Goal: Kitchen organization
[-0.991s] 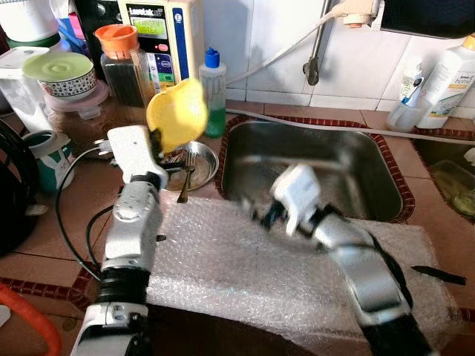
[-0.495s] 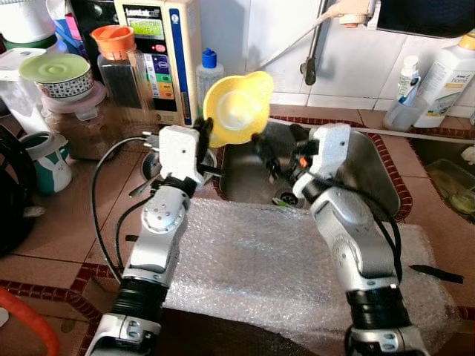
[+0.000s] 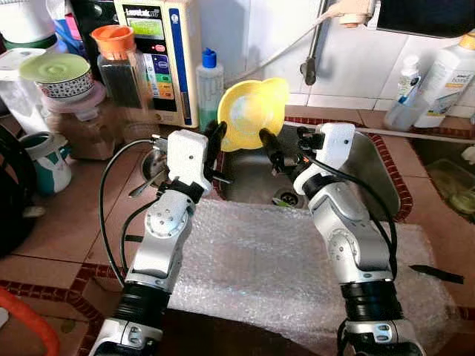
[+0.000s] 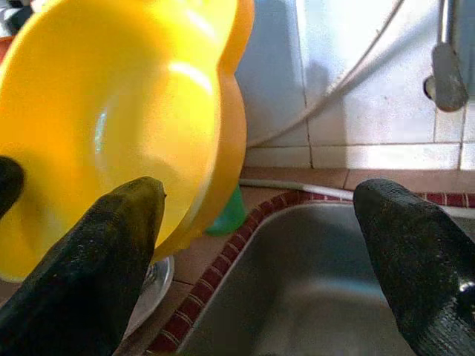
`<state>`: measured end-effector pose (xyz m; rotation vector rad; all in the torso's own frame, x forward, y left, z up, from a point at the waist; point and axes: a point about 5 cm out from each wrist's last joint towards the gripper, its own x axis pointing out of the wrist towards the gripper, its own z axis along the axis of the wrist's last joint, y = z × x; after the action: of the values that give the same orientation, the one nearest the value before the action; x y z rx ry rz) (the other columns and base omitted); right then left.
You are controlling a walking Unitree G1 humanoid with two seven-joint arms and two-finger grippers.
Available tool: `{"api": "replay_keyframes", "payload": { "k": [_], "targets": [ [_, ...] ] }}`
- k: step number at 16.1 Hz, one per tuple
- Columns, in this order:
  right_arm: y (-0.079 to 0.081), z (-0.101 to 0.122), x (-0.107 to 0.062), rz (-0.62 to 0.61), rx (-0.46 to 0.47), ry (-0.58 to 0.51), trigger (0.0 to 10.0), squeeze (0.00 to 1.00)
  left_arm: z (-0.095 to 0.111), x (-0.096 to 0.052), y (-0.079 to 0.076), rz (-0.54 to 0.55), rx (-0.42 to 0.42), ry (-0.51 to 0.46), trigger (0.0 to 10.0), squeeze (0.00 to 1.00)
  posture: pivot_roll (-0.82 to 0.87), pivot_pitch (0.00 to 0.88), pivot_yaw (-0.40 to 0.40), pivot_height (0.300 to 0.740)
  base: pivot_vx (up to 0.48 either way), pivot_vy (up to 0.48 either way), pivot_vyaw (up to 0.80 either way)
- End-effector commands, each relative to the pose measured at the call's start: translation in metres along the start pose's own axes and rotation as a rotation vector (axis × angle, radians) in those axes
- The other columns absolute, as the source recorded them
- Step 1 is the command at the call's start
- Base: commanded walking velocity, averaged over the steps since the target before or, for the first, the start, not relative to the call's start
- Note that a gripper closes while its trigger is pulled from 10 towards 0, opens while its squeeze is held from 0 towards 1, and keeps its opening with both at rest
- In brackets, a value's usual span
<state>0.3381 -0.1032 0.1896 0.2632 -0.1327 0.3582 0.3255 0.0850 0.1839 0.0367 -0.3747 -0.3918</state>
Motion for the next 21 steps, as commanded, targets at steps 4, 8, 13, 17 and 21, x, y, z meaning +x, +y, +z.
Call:
{"api": "replay_keyframes", "payload": {
  "k": [4, 8, 13, 17, 21],
  "targets": [
    [-0.015, 0.009, 0.007, -0.117, 0.026, -0.026, 0.0, 0.0, 0.011, -0.001, -0.019, -0.123, -0.016, -0.066, 0.0, 0.0, -0.04, 0.0, 0.029, 0.74, 0.0, 0.0, 0.0],
    [-0.021, 0.007, 0.011, -0.165, 0.105, -0.013, 0.0, 0.0, 0.012, -0.002, -0.023, -0.166, -0.024, -0.075, 0.0, 0.0, -0.03, 0.0, 0.031, 0.74, 0.0, 0.0, 0.0],
    [-0.015, 0.001, 0.017, -0.129, 0.158, 0.044, 0.0, 0.0, 0.012, -0.002, -0.024, -0.183, -0.034, -0.074, 0.0, 0.0, -0.03, 0.0, 0.031, 0.74, 0.0, 0.0, 0.0],
    [-0.01, -0.009, 0.013, -0.103, 0.177, 0.095, 0.0, 0.0, 0.012, -0.003, -0.024, -0.184, -0.035, -0.071, 0.0, 0.0, -0.03, 0.0, 0.029, 0.74, 0.0, 0.0, 0.0],
    [-0.018, -0.009, 0.013, -0.147, 0.196, 0.111, 0.0, 0.0, 0.012, -0.002, -0.023, -0.183, -0.03, -0.07, 0.0, 0.0, -0.03, 0.0, 0.029, 0.74, 0.0, 0.0, 0.0]
  ]
}}
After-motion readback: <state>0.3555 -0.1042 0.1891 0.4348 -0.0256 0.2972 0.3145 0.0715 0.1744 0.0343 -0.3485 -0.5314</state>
